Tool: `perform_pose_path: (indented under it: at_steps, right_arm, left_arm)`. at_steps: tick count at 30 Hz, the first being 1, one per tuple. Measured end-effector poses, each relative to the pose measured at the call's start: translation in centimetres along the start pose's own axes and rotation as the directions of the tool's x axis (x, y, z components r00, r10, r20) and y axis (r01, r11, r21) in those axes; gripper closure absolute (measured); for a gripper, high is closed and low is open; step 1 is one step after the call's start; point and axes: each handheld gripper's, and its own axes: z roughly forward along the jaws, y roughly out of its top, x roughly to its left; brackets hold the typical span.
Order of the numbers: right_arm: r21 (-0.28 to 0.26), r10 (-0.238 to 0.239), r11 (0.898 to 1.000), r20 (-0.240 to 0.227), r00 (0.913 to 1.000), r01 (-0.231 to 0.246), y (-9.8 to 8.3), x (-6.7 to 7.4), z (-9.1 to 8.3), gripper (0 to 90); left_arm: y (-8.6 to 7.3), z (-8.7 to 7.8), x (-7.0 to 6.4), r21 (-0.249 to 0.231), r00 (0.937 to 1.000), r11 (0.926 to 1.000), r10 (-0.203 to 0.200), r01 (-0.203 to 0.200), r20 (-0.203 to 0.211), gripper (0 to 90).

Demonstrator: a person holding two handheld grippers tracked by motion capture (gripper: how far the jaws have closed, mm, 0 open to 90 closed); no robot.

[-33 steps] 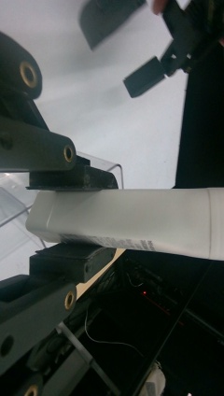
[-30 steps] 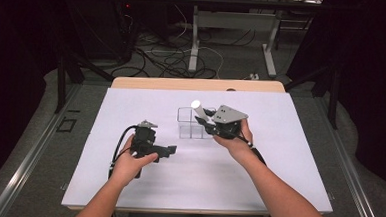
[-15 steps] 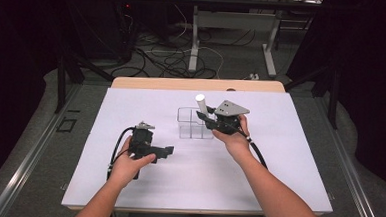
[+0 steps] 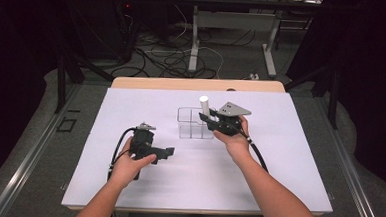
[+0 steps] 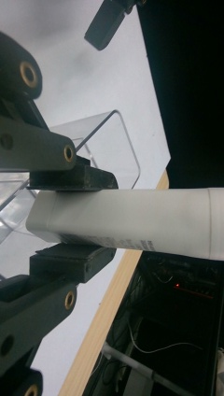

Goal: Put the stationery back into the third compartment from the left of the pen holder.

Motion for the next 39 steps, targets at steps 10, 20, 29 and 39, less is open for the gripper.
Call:
perform_pose_path:
  at_steps: [10, 20, 29, 39]
  right_arm:
    - [0.021, 0.031, 0.999, 0.020, 0.9993, -0.032, -1.0, -0.4, 0.5, 66.4]
    - [0.017, 0.045, 0.999, 0.019, 0.9988, -0.045, -1.3, -0.5, 0.8, 66.3]
    - [0.012, 0.005, 1.000, 0.065, 0.9979, -0.006, -0.9, -0.5, -0.1, 45.3]
    - [0.000, 0.003, 1.000, 0.105, 0.9944, -0.003, 0.4, -0.2, -4.5, 30.6]
  left_arm:
    - [0.0, 0.1, 0.0, 0.002, 1.0000, 1.0000, 0.001, -0.001, 0.006, 0.6]
    - [-0.1, 0.1, -0.1, 0.003, 1.0000, 1.0000, 0.000, 0.000, 0.005, 0.6]
    - [-0.1, 0.1, 0.0, 0.012, 1.0000, 0.9999, -0.002, 0.002, 0.005, 0.6]
    - [0.0, -0.4, 0.3, -0.015, 0.9999, 0.9999, -0.004, 0.004, -0.012, 0.6]
